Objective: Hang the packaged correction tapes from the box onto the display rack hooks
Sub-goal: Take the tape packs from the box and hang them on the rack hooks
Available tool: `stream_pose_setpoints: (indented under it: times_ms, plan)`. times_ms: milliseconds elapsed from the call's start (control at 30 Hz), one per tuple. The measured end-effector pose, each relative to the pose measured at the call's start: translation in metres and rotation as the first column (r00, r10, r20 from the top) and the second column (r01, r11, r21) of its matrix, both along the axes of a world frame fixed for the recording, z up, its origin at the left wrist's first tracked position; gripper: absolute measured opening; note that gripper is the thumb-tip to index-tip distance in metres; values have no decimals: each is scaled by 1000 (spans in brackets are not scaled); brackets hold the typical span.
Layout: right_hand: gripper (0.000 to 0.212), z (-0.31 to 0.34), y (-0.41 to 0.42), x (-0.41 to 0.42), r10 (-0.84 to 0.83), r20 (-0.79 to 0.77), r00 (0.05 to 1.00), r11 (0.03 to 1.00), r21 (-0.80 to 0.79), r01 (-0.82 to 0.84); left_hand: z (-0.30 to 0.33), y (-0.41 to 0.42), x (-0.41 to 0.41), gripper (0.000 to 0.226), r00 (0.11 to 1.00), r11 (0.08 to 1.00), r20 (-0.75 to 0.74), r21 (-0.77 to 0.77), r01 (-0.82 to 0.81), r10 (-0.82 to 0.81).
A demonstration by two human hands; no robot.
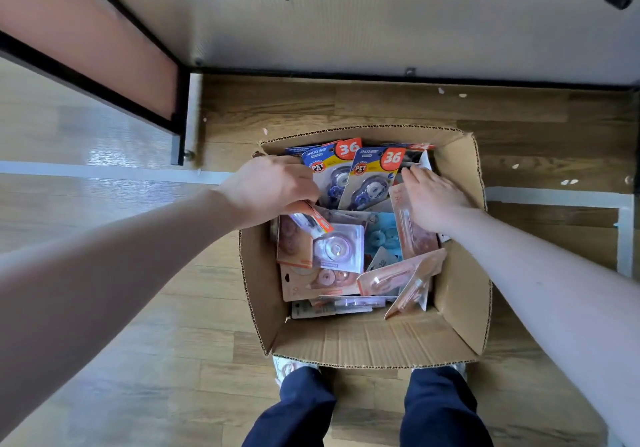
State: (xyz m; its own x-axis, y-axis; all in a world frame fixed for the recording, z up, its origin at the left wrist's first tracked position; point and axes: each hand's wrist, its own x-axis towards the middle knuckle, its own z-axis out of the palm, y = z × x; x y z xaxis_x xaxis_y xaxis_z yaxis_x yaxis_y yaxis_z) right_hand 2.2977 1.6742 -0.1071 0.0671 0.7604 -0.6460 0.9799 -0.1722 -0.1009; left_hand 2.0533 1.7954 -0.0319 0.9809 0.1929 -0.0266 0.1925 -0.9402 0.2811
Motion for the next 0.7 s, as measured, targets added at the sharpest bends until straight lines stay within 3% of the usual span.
stream_pose_setpoints:
  times_ms: [167, 367, 400, 533, 600, 700]
  plan:
    - [58, -17, 13, 6, 29, 21, 999, 987, -161, -26, -3, 5, -1, 32, 999, 1000, -53, -14, -4, 3]
    - [19, -5, 10, 7, 220, 65, 973, 975, -40, -218, -1, 1, -1, 35, 996, 998, -60, -1, -69, 69]
    - [21, -2, 7, 10, 223, 39, 974, 974, -45, -222, 0, -1, 0, 37, 993, 995, -67, -15, -96, 95]
    - [20, 29, -2, 22, 164, -66, 984, 984, -60, -168, 12, -7, 6, 22, 982, 986, -95, -20, -167, 165]
    - [19, 50, -4, 26, 91, -101, 991, 996, -10, -93, 27, -9, 9, 10, 977, 981, -104, -38, -192, 187]
    - [20, 89, -1, 31, 49, -92, 995, 995, 86, -41, 58, -12, 13, 11, 974, 977, -94, -27, -211, 208]
